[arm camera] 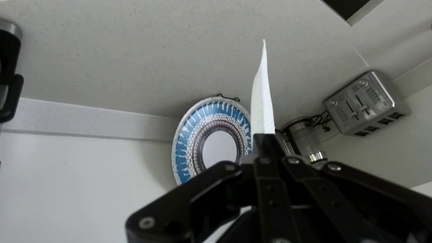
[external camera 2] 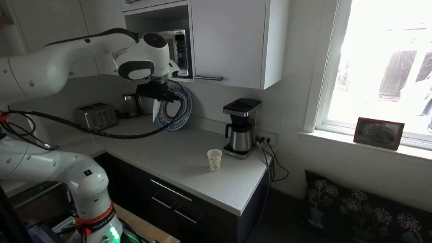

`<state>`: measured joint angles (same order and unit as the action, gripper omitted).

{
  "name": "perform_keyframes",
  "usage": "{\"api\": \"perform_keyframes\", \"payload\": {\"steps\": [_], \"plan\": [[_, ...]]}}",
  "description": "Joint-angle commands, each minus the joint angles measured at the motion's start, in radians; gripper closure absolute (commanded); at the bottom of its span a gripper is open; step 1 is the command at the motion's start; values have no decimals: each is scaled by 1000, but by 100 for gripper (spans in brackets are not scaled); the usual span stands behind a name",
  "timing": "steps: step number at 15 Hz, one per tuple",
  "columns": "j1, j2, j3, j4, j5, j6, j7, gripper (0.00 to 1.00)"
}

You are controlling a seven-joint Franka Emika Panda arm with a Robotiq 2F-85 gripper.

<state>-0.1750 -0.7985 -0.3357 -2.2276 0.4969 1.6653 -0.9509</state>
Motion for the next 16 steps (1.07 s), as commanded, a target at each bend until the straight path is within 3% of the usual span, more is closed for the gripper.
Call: {"api": "perform_keyframes", "payload": {"steps": [1, 7, 16], "plan": [[71, -55, -25, -22, 47, 26, -9, 100], [82, -44, -26, -1, 22, 11, 13, 100], [181, -103, -21, 37, 235, 90, -93, 100]]}}
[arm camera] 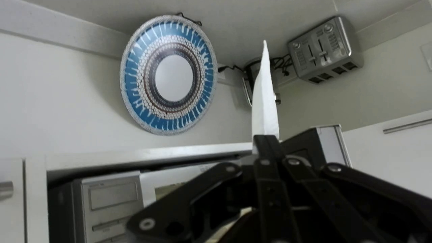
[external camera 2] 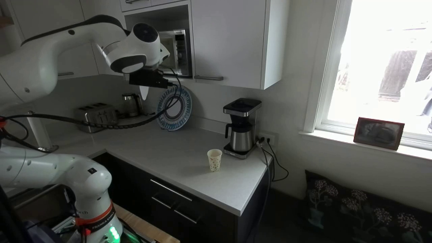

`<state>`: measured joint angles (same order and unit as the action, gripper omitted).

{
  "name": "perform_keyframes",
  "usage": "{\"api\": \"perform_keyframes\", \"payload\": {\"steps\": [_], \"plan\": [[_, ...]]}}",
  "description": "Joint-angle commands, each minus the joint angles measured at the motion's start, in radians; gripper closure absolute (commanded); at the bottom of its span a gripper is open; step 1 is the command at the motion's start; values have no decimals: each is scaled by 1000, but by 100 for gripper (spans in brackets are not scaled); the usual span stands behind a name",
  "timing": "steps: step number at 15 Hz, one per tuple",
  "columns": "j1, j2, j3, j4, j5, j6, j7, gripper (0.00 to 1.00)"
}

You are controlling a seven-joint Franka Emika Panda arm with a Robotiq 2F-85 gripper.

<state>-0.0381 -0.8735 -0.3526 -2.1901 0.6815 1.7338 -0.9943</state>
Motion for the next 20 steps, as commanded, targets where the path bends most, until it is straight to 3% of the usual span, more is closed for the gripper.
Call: {"api": "perform_keyframes", "payload": {"steps": [1, 9, 15, 17, 20], "plan": [[57, -34, -4, 2, 64, 9, -70, 100], [126, -46, 5, 19, 139, -148, -148, 100], [102, -63, 34, 29, 141, -367, -149, 100], [69, -71, 59, 29, 145, -328, -177, 100], [23, -69, 83, 19, 183, -143, -243, 100]]}}
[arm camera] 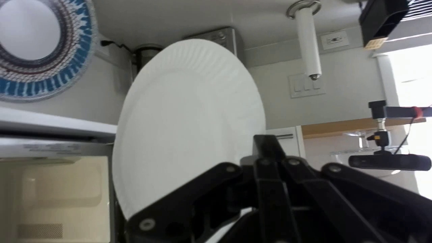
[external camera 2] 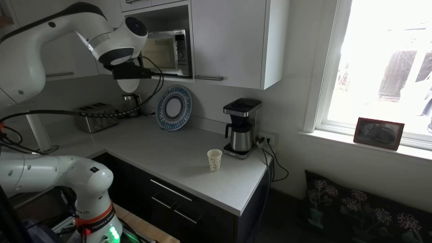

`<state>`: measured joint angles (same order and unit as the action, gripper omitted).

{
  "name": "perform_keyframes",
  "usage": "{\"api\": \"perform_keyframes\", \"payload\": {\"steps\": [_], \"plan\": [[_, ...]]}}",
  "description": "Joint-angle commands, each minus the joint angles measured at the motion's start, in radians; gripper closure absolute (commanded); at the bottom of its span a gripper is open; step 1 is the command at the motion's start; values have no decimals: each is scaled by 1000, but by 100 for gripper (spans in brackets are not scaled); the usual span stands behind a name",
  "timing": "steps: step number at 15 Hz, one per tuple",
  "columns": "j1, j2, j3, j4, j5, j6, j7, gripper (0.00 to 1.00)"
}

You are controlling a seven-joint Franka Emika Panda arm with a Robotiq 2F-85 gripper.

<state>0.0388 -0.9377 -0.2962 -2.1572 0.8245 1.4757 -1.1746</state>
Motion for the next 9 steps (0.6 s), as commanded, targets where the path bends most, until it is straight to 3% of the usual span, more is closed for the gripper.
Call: {"api": "perform_keyframes", "payload": {"steps": [1, 9], "plan": [[-62, -4, 34, -17, 50, 173, -79, 100], [-42, 7, 79, -54, 84, 625, -191, 100]]}}
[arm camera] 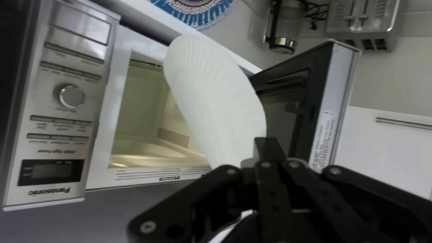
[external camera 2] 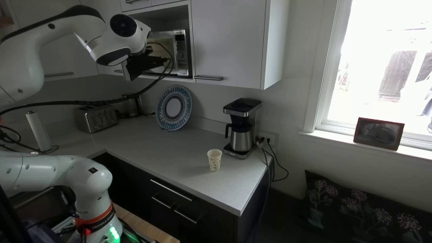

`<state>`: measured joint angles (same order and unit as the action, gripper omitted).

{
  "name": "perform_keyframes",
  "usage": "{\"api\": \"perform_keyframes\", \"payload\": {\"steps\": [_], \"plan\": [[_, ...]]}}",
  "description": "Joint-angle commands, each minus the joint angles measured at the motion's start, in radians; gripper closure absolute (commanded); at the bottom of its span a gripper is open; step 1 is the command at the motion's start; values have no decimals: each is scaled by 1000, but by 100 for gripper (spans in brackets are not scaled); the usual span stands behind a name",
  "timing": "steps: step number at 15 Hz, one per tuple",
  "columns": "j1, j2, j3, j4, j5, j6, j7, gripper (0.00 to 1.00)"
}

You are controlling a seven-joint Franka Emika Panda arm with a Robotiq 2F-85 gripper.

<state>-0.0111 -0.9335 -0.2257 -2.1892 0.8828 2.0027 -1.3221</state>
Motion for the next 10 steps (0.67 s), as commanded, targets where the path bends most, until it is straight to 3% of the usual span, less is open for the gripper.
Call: {"api": "perform_keyframes", "payload": {"steps": [1, 7, 10], "plan": [[15, 4, 10, -29, 26, 139, -48, 100], [106, 52, -46, -2, 117, 125, -4, 100], [84, 96, -47, 15, 194, 142, 53, 100]]}}
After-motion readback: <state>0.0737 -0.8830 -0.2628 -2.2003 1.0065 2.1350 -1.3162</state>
